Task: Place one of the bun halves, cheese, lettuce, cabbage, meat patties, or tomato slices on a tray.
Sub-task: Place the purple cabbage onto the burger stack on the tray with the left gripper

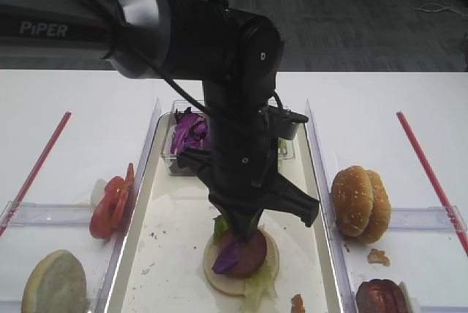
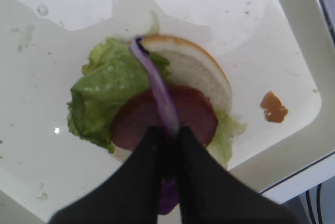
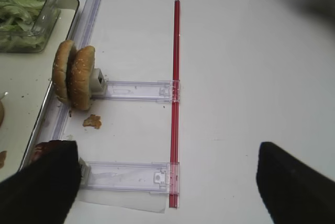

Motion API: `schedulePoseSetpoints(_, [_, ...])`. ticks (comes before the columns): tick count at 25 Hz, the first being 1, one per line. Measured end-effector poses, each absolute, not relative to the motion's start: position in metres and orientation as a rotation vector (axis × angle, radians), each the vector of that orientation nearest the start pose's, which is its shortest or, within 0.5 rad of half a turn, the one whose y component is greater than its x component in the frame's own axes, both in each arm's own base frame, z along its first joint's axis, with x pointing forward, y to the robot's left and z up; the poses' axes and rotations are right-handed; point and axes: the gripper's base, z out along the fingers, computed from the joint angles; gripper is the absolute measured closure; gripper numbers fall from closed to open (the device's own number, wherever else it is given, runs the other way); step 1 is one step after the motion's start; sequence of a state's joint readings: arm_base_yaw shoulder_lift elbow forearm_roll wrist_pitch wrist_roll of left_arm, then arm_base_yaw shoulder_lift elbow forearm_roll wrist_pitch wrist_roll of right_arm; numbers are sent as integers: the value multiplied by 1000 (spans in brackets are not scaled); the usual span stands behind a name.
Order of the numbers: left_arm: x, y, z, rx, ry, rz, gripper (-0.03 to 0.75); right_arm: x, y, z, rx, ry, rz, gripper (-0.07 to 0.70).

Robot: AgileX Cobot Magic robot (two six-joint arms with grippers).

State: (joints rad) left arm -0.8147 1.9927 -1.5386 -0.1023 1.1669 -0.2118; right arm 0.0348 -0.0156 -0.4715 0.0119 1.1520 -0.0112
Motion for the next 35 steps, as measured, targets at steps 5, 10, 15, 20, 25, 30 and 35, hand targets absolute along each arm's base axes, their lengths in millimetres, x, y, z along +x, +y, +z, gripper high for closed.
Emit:
schedulePoseSetpoints(5, [266,-294,205,863,3028,-146,669,-8,1,262,-50,2148,28,-48])
schedulePoseSetpoints(10, [266,-293,205,854,3034,-143,550,-8,1,262,-50,2148,28,-48])
schedulePoseSetpoints(15, [266,-293,205,825,3047,-139,366,-8,1,262,-50,2148,28,-48])
schedulePoseSetpoints(20, [266,-293,205,820,3049,-139,288,-8,1,262,-50,2148,28,-48])
schedulePoseSetpoints(25, [266,-293,205,817,3050,-139,268,-8,1,262,-50,2148,28,-48])
schedulePoseSetpoints(30, [265,-292,205,811,3060,-132,259,-8,1,262,-53,2148,27,-48])
schedulePoseSetpoints(35, [269,-297,218,789,3040,-156,258,-8,1,262,-53,2148,27,-48])
